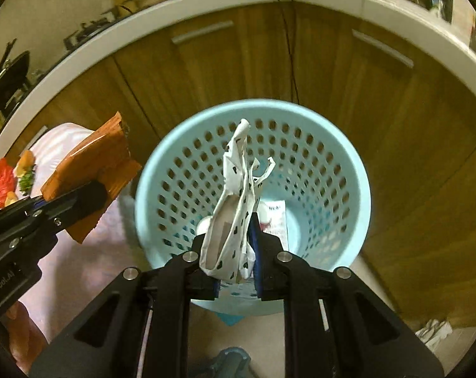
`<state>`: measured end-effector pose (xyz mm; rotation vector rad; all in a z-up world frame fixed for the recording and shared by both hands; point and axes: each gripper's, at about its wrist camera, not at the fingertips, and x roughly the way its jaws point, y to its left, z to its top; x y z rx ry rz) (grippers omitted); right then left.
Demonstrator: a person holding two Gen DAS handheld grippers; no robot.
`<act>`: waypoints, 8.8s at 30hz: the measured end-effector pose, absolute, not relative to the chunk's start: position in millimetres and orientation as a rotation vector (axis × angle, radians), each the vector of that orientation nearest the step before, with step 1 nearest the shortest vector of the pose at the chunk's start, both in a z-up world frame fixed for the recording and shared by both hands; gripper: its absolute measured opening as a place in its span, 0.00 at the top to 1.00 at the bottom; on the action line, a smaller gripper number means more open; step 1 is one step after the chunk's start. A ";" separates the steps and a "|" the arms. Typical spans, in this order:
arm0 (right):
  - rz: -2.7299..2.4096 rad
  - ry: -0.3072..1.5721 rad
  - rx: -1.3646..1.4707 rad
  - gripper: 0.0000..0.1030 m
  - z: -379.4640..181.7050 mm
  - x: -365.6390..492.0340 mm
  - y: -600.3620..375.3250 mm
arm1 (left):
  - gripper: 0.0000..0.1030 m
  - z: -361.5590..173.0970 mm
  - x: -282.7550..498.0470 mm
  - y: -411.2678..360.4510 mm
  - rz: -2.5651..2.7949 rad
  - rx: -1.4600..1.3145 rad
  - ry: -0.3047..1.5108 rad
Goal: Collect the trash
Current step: 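Carry the wrapper and polka-dot bag over the basket and release both, then move both open tools back over the table toward the snack packet, then grasp the orange snack packet with the left tool while the right tool grasps an orange peel, then carry the snack packet and orange peel over the basket and release both, then move both open tools back over the table toward the red bag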
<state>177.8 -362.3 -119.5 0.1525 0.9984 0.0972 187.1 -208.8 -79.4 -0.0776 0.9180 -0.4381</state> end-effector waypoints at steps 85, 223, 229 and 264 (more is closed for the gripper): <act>0.637 0.973 -0.128 0.51 -91.5 133.5 -18.5 | 0.44 -82.7 26.1 208.0 0.467 -0.160 0.870; 0.231 0.826 0.249 0.50 -63.2 177.4 -317.4 | 0.37 -19.9 155.3 -123.5 -0.282 -0.131 0.744; 0.321 0.812 0.201 0.50 -52.1 172.9 -261.6 | 0.36 -8.9 139.3 -63.6 -0.183 -0.182 0.715; 0.618 0.811 -0.043 0.34 -53.2 208.3 -14.2 | 0.25 -61.4 151.8 214.2 0.290 -0.371 0.749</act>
